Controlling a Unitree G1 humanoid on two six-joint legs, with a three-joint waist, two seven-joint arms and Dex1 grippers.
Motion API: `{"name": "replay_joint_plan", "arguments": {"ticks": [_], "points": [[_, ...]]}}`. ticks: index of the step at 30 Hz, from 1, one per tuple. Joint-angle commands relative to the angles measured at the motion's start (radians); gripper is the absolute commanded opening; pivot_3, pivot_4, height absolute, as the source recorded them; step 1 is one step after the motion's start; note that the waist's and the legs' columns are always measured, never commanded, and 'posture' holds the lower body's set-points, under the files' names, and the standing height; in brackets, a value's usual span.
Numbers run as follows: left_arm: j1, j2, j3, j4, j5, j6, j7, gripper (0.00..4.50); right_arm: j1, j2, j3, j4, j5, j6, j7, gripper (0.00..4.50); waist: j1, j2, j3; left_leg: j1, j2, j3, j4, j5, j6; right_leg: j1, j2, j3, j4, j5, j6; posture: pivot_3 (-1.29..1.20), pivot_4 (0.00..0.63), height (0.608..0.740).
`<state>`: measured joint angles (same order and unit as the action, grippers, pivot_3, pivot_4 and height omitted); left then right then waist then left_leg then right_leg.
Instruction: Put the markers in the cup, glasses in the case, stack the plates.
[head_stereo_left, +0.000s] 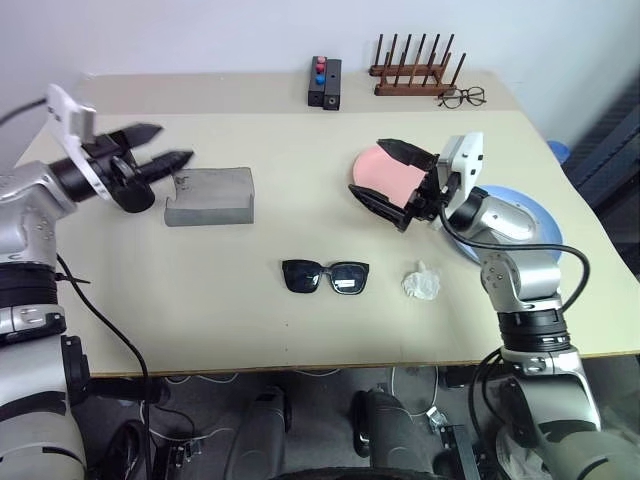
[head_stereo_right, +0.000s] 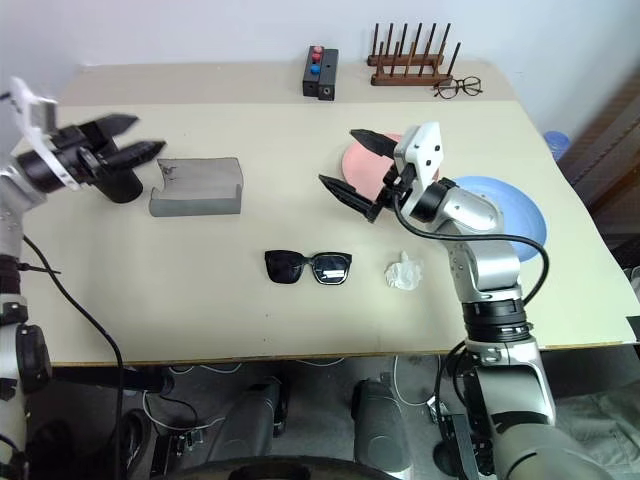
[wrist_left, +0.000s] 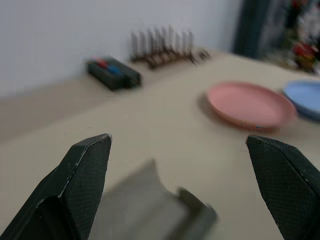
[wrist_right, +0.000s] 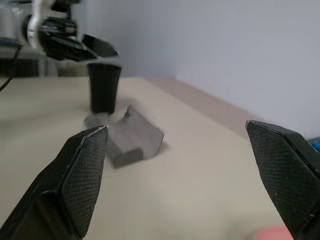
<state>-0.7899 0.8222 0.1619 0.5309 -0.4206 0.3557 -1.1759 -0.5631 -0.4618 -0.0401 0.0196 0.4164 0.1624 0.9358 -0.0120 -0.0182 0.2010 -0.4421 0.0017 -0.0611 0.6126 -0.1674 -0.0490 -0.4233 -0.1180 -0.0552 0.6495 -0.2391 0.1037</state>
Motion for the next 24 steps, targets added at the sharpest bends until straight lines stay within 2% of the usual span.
{"name": "replay_joint_plan", "arguments": {"ticks": [1,8,17,24], "points": [[-0.042,-0.008,-0.043,0.046,0.058,-0.05,-0.022,4.45,0.042,-0.048,-0.024,-0.084,0.06,0.012,0.078,4.5,-0.001,0.0,0.0,0.0,0.0,0.0,0.0,0.0,0.0,0.0,0.0,0.0,0.0,0.0,0.0,0.0,0.15,0.74],[-0.13,-0.071,-0.12,0.263,0.166,-0.188,-0.059,4.45,0.092,-0.086,-0.049,-0.152,0.123,0.088,0.085,4.5,-0.003,0.0,0.0,0.0,0.0,0.0,0.0,0.0,0.0,0.0,0.0,0.0,0.0,0.0,0.0,0.0,0.15,0.74],[-0.195,-0.075,-0.193,0.537,0.33,-0.394,-0.056,4.45,0.113,-0.1,-0.06,-0.183,0.131,0.13,0.038,4.5,0.0,0.0,0.0,0.0,0.0,0.0,0.0,0.0,0.0,0.0,0.0,0.0,0.0,0.0,0.0,0.0,0.15,0.74],[-0.21,-0.134,-0.224,0.64,0.416,-0.453,-0.018,4.45,0.095,-0.086,-0.052,-0.172,0.112,0.109,0.008,4.5,0.003,0.0,0.0,-0.001,0.0,0.0,0.001,0.0,0.0,0.0,0.0,0.0,0.0,0.0,0.0,0.0,0.15,0.74]]}}
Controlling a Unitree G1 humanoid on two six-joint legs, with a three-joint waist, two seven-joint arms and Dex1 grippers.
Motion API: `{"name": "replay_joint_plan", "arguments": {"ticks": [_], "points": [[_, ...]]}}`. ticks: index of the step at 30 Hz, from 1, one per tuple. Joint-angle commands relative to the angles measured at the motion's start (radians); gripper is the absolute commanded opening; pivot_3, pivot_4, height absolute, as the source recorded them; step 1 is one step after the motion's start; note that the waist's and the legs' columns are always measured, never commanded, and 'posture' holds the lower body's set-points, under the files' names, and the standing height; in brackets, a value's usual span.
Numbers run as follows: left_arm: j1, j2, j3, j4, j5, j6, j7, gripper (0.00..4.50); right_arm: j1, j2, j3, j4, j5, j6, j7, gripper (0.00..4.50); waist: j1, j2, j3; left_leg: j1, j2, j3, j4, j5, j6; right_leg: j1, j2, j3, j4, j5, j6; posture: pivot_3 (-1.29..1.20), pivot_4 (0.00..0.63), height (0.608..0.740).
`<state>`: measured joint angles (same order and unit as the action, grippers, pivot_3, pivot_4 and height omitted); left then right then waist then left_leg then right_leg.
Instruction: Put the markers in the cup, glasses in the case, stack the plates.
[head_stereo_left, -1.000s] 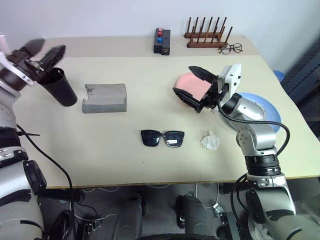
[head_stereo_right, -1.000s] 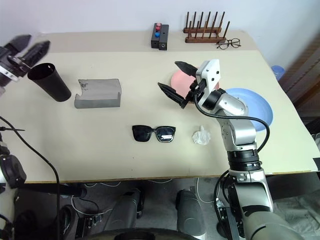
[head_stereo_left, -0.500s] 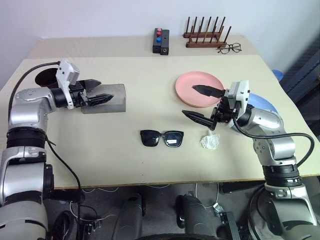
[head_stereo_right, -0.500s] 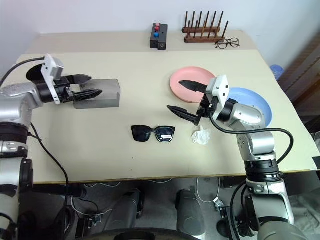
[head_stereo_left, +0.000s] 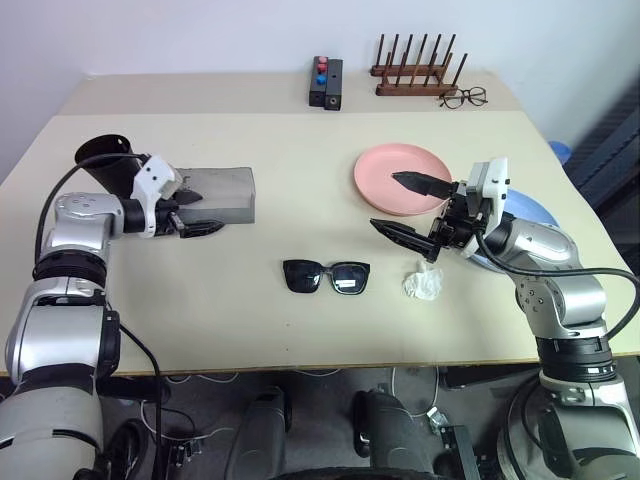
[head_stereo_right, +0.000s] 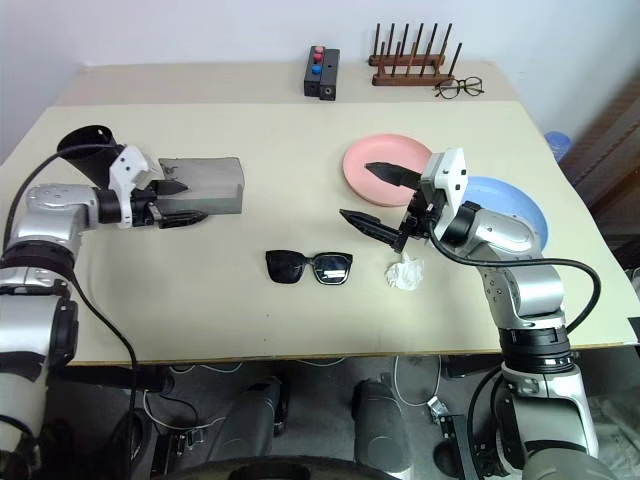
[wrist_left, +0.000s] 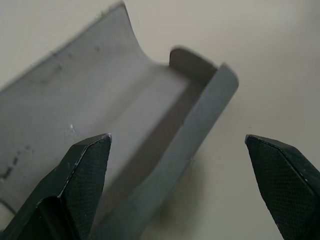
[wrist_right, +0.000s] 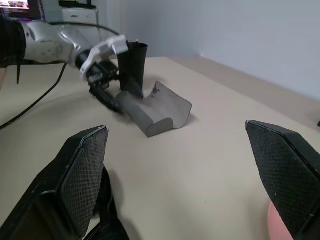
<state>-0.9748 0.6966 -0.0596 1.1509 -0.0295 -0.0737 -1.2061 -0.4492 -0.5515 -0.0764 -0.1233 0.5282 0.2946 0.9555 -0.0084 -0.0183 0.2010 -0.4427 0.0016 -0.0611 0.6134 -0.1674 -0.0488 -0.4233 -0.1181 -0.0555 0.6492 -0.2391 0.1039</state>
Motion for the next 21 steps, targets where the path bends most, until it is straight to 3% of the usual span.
{"name": "replay_joint_plan", "arguments": {"ticks": [1,3,10,21], "points": [[-0.026,-0.013,-0.004,0.028,0.031,-0.025,0.015,4.22,-0.02,0.003,-0.017,-0.03,-0.003,-0.026,-0.015,4.5,-0.002,0.0,0.0,0.0,0.0,0.0,0.0,0.0,0.0,0.0,0.0,0.0,0.0,0.0,0.0,0.0,0.15,0.74],[-0.027,-0.019,-0.004,0.039,0.041,-0.024,0.014,3.67,-0.021,0.003,-0.018,-0.031,-0.005,-0.028,-0.021,4.5,-0.004,0.0,0.0,0.0,0.0,0.0,0.0,0.0,0.0,0.0,0.0,0.0,0.0,0.0,0.0,0.0,0.15,0.74],[-0.029,-0.02,0.007,0.049,0.048,-0.023,-0.018,0.12,-0.024,0.005,-0.013,-0.029,-0.012,-0.034,-0.035,4.5,-0.003,0.0,0.0,0.001,0.0,0.0,0.0,0.0,0.0,0.0,0.0,0.0,0.0,0.0,0.0,0.0,0.15,0.74],[-0.055,-0.022,0.07,0.009,-0.012,0.03,-0.123,0.05,-0.053,0.025,0.005,0.0,-0.031,-0.05,-0.035,4.5,-0.004,0.0,0.0,0.0,0.0,0.0,0.0,0.0,0.0,0.0,0.0,0.0,0.0,0.0,0.0,0.0,0.15,0.74]]}}
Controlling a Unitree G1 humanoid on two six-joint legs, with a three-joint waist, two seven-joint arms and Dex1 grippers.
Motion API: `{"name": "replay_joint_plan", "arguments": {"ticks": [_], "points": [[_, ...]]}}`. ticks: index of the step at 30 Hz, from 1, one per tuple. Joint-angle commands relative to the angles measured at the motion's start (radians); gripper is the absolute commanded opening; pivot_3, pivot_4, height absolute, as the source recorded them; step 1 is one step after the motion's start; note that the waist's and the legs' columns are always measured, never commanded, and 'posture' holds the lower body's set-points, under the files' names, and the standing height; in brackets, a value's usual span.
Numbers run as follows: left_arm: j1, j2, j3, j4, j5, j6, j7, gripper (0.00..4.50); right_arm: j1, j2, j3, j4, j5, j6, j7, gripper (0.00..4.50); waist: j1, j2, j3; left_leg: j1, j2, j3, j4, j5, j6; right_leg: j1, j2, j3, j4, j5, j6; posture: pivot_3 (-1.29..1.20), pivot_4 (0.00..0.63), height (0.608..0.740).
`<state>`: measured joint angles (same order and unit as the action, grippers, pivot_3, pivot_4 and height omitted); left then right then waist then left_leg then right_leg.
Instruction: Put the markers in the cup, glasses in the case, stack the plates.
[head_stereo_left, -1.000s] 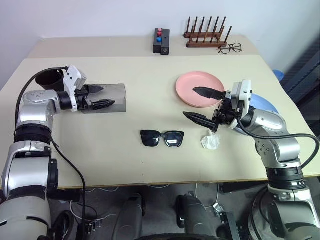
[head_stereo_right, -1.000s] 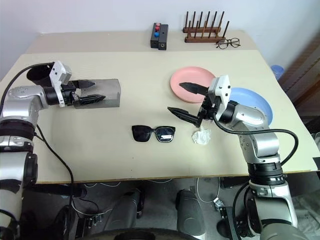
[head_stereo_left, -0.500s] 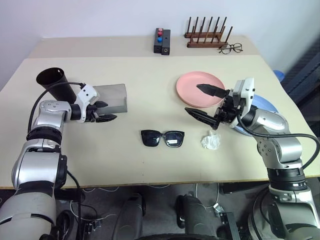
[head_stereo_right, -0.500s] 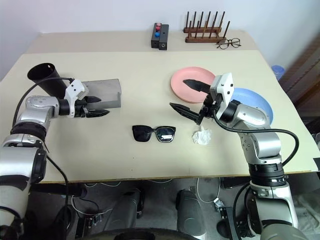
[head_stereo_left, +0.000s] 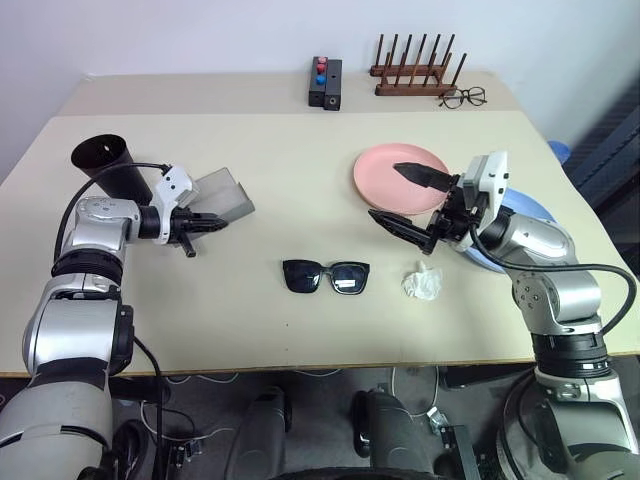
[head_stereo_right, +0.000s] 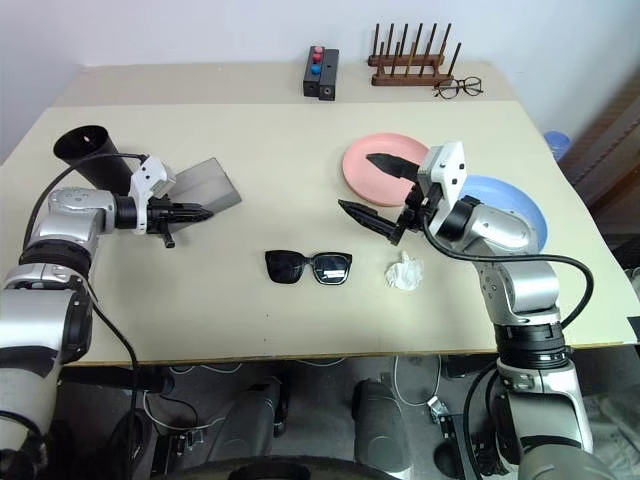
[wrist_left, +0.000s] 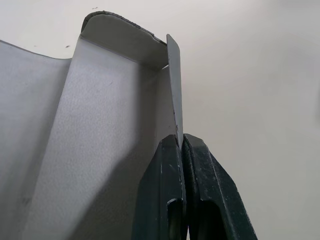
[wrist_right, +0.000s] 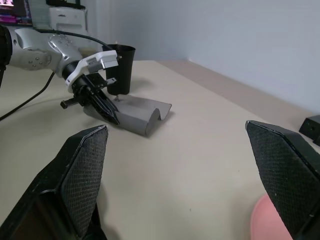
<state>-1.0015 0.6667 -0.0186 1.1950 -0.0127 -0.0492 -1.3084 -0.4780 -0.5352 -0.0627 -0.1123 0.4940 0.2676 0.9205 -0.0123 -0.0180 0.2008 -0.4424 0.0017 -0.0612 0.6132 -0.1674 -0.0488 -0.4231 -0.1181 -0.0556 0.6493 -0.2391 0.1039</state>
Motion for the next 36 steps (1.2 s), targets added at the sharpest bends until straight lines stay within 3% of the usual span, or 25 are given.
{"name": "replay_joint_plan", "arguments": {"ticks": [1,8,16,21,28,36], "points": [[-0.025,0.008,0.03,-0.04,-0.029,0.003,-0.028,0.05,-0.026,0.01,-0.009,-0.01,0.003,-0.023,0.001,4.5,0.0,0.0,0.0,0.0,0.0,0.0,0.0,0.0,0.0,0.0,0.0,0.0,0.0,0.0,0.0,0.0,0.15,0.74],[0.049,0.058,0.013,-0.179,-0.063,0.037,-0.246,0.05,-0.032,0.007,-0.005,-0.003,0.0,-0.029,0.004,4.5,-0.003,0.0,0.0,0.0,0.0,0.0,0.0,0.0,0.0,0.0,0.0,0.0,0.0,0.0,0.0,0.0,0.15,0.74],[0.274,0.346,-0.233,-0.648,-0.347,0.248,-0.306,0.05,-0.028,0.002,-0.005,0.009,-0.004,-0.037,0.015,4.5,-0.008,0.001,0.001,0.0,0.002,0.0,-0.001,0.0,0.0,-0.001,0.001,0.001,0.0,0.0,-0.001,0.0,0.15,0.74],[0.435,0.481,-0.279,-0.941,-0.496,0.315,-0.306,0.05,-0.043,0.015,0.005,0.025,-0.01,-0.045,0.017,4.5,0.002,0.001,0.001,-0.001,0.003,0.0,-0.001,0.0,0.0,-0.001,0.0,0.001,-0.003,-0.002,-0.006,0.0,0.15,0.74],[0.567,0.498,-0.23,-1.098,-0.5,0.359,-0.306,0.05,-0.039,0.015,0.002,0.021,-0.011,-0.045,0.018,4.5,-0.002,0.002,0.001,-0.001,0.004,0.002,-0.001,0.0,0.0,-0.001,0.001,0.0,-0.004,-0.001,-0.007,0.0,0.15,0.74],[0.613,0.47,-0.201,-1.098,-0.435,0.318,-0.306,0.05,-0.024,0.005,0.002,0.001,0.006,-0.02,0.029,4.5,-0.001,0.002,0.001,-0.001,0.005,0.002,-0.001,0.0,0.0,-0.002,0.002,0.0,-0.004,-0.001,-0.007,0.0,0.15,0.74]]}}
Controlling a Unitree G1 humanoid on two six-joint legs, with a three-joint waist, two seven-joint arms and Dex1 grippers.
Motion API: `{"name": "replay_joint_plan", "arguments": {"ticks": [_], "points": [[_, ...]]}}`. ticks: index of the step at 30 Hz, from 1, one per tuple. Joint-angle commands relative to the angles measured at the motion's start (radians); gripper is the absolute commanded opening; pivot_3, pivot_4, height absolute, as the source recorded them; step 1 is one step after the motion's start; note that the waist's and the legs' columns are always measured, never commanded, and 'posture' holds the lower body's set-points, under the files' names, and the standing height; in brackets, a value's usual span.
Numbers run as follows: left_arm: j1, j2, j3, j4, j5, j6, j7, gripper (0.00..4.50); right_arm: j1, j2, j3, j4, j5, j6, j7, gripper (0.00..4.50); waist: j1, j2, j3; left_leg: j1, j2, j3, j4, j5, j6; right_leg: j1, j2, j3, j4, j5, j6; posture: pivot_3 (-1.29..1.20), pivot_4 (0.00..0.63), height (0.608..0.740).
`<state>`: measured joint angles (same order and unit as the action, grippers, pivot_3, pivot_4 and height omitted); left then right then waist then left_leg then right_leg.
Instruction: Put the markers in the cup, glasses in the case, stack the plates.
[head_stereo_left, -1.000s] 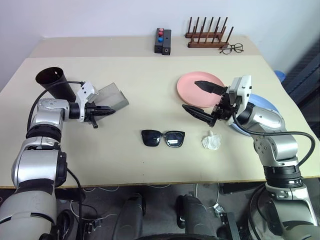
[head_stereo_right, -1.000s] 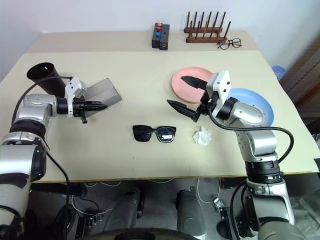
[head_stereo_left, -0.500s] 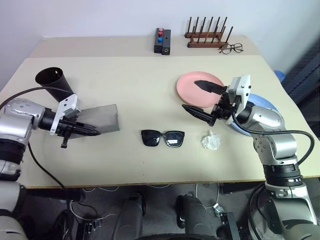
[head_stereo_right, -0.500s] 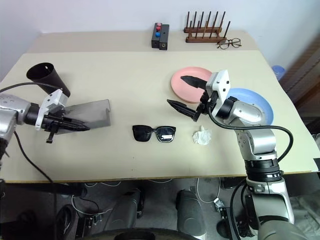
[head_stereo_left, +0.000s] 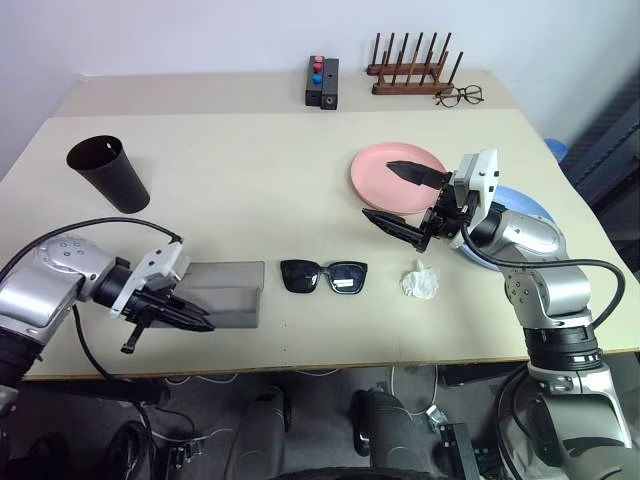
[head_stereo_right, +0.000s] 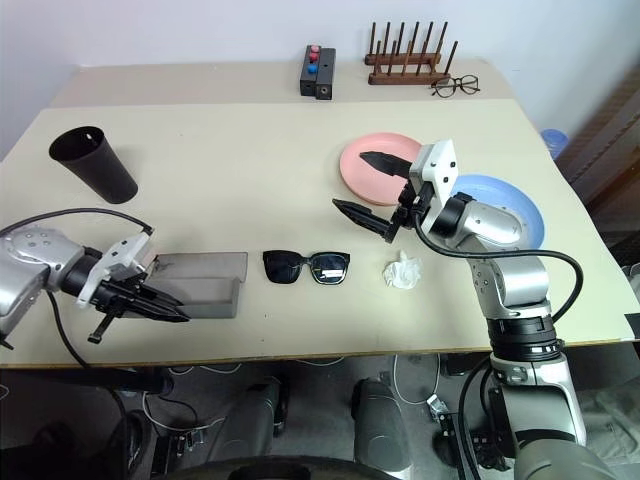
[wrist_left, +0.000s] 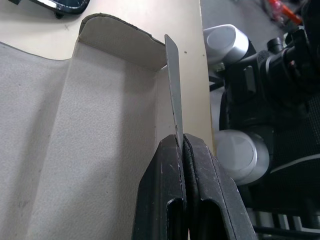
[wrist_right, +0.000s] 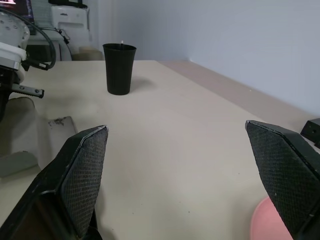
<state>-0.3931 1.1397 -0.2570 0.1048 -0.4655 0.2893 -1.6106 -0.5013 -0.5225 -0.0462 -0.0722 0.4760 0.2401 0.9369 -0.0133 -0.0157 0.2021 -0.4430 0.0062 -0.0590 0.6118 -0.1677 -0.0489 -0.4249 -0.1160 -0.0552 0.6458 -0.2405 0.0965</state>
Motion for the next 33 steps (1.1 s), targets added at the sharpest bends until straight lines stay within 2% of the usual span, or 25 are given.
{"name": "replay_joint_plan", "arguments": {"ticks": [1,6,15,27,28,29,30,33], "points": [[0.002,-0.015,0.042,-0.003,0.024,-0.02,-0.002,0.05,0.009,-0.016,-0.012,-0.05,0.036,0.023,0.028,4.5,0.001,0.0,0.0,0.0,0.0,0.0,0.0,0.0,0.0,0.0,0.0,0.0,0.0,0.0,0.0,0.0,0.15,0.74],[0.011,-0.044,0.058,-0.005,0.056,-0.021,0.004,0.05,0.08,-0.074,-0.011,-0.141,0.101,0.071,0.135,4.5,0.003,0.0,0.0,-0.001,0.0,0.0,0.0,0.0,0.0,0.0,0.0,0.0,-0.001,0.0,0.0,0.0,0.15,0.74],[0.008,-0.073,0.079,-0.019,0.087,0.0,0.031,0.05,0.126,-0.096,-0.001,-0.192,0.132,0.076,0.214,4.5,0.002,0.0,0.0,0.0,0.001,0.001,0.0,0.0,0.0,0.0,0.0,0.0,-0.001,-0.001,0.002,0.0,0.15,0.74],[-0.004,-0.079,0.092,-0.062,0.073,0.118,0.051,0.05,0.131,-0.095,0.001,-0.182,0.121,0.069,0.224,4.5,0.002,0.0,0.0,0.0,0.001,0.001,0.0,0.0,0.0,0.0,0.0,0.0,-0.001,-0.001,0.002,0.0,0.15,0.74],[-0.003,-0.08,0.094,-0.064,0.072,0.098,0.036,0.59,0.13,-0.096,0.001,-0.178,0.121,0.068,0.226,4.5,0.002,0.0,0.0,0.0,0.001,0.001,0.0,0.0,0.0,0.0,0.0,0.0,-0.001,-0.001,0.002,0.0,0.15,0.74],[-0.003,-0.08,0.096,-0.063,0.076,0.082,0.03,0.87,0.129,-0.097,0.001,-0.175,0.12,0.068,0.228,4.5,0.002,0.0,0.0,0.0,0.001,0.001,0.0,0.0,0.0,0.0,0.0,0.0,-0.001,-0.001,0.002,0.0,0.15,0.74],[-0.003,-0.077,0.099,-0.062,0.075,0.073,0.02,1.34,0.127,-0.097,0.0,-0.172,0.119,0.066,0.228,4.5,0.002,0.0,0.0,0.0,0.001,0.001,0.0,0.0,0.0,0.0,0.0,0.0,-0.001,-0.001,0.002,0.0,0.15,0.74],[-0.009,-0.069,0.11,-0.055,0.067,0.052,0.0,2.93,0.117,-0.093,0.004,-0.155,0.099,0.054,0.218,4.5,0.002,0.0,0.0,0.0,0.001,0.001,0.0,0.0,0.0,0.0,0.0,0.0,-0.001,-0.001,0.002,0.0,0.15,0.74]]}}
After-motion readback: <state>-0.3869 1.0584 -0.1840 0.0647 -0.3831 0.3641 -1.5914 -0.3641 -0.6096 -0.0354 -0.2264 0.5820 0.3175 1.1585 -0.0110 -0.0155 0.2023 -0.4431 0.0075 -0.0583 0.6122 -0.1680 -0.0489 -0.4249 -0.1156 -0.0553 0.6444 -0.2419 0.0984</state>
